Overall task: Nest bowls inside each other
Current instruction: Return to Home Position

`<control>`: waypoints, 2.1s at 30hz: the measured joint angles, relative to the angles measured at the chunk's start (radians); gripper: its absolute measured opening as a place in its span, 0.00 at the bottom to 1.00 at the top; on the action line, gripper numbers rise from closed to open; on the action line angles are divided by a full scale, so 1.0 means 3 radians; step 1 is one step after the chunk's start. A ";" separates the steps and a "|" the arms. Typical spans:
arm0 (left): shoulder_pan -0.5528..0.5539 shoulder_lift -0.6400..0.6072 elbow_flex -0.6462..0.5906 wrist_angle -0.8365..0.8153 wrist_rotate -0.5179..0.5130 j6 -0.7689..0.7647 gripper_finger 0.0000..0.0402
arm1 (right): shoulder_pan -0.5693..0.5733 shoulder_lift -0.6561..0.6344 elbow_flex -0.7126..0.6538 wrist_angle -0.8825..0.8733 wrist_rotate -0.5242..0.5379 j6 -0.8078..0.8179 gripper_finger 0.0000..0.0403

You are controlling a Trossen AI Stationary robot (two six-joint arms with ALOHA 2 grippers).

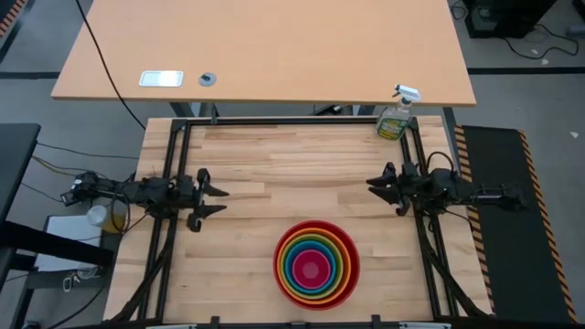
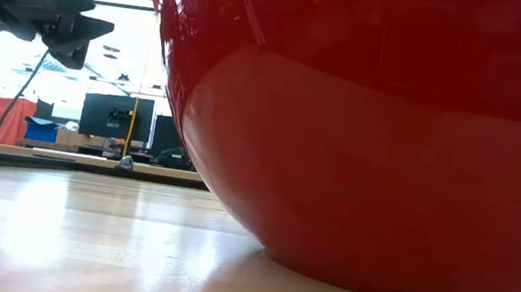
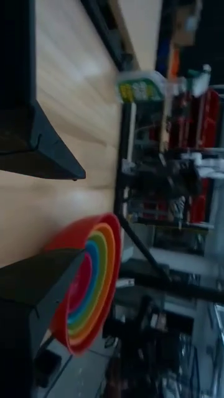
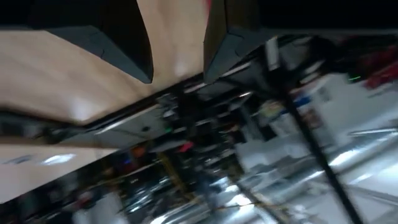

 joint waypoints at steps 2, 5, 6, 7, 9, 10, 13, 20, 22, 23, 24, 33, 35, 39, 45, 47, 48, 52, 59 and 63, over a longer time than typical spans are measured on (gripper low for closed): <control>0.0000 0.0000 0.0000 0.0065 0.0061 0.0087 0.48 | -0.0008 0.0006 0.0000 -0.0009 0.0189 -0.0091 0.37; 0.0000 0.0000 0.0000 0.0199 0.0062 0.0149 0.48 | -0.0011 0.0007 0.0001 -0.0012 0.0431 -0.0128 0.37; 0.0000 0.0000 0.0000 0.0222 0.0061 0.0124 0.48 | -0.0011 0.0007 0.0000 -0.0012 0.0466 -0.0131 0.37; 0.0000 0.0000 0.0000 0.0224 0.0062 0.0079 0.48 | -0.0011 0.0007 0.0001 -0.0012 0.0483 -0.0135 0.37; 0.0000 0.0000 0.0000 0.0214 0.0061 -0.0020 0.48 | -0.0011 0.0007 0.0001 -0.0012 0.0487 -0.0136 0.37; 0.0000 0.0000 0.0000 0.0211 0.0061 -0.0042 0.48 | -0.0011 0.0007 0.0001 -0.0012 0.0487 -0.0136 0.37; 0.0000 0.0000 -0.0001 0.0216 0.0061 -0.0059 0.48 | -0.0011 0.0007 0.0001 -0.0012 0.0487 -0.0136 0.37; 0.0000 0.0000 -0.0001 0.0216 0.0061 -0.0032 0.48 | -0.0011 0.0007 0.0001 -0.0012 0.0488 -0.0136 0.37; 0.0000 0.0000 -0.0001 0.0216 0.0060 -0.0031 0.48 | -0.0011 0.0007 0.0000 -0.0012 0.0488 -0.0136 0.37; 0.0000 0.0000 -0.0001 0.0216 0.0060 -0.0032 0.48 | -0.0011 0.0007 0.0000 -0.0012 0.0488 -0.0136 0.37; 0.0000 0.0000 -0.0001 0.0214 0.0060 -0.0032 0.48 | -0.0011 0.0007 0.0001 -0.0012 0.0488 -0.0136 0.37; 0.0000 0.0000 -0.0001 0.0216 0.0059 -0.0032 0.48 | -0.0011 0.0007 0.0001 -0.0012 0.0490 -0.0136 0.37; 0.0000 0.0000 -0.0001 0.0216 0.0058 -0.0032 0.48 | -0.0011 0.0007 0.0001 -0.0012 0.0490 -0.0136 0.37; 0.0000 0.0000 -0.0001 0.0216 0.0058 -0.0032 0.48 | -0.0011 0.0007 0.0001 -0.0012 0.0491 -0.0136 0.37; 0.0000 0.0000 -0.0002 0.0216 0.0058 -0.0032 0.48 | -0.0011 0.0007 0.0001 -0.0012 0.0491 -0.0136 0.37; 0.0000 0.0000 -0.0002 0.0216 0.0057 -0.0032 0.48 | -0.0011 0.0007 0.0001 -0.0012 0.0491 -0.0136 0.37; 0.0000 0.0000 -0.0003 0.0216 0.0057 -0.0032 0.48 | -0.0011 0.0007 0.0001 -0.0012 0.0491 -0.0136 0.37; 0.0001 0.0000 -0.0003 0.0216 0.0057 -0.0032 0.48 | -0.0011 0.0007 0.0001 -0.0012 0.0491 -0.0136 0.37; 0.0000 0.0000 -0.0003 0.0216 0.0057 -0.0032 0.48 | -0.0011 0.0007 0.0001 -0.0012 0.0491 -0.0136 0.37; 0.0000 0.0000 -0.0003 0.0216 0.0057 -0.0032 0.48 | -0.0011 0.0007 0.0001 -0.0012 0.0491 -0.0136 0.37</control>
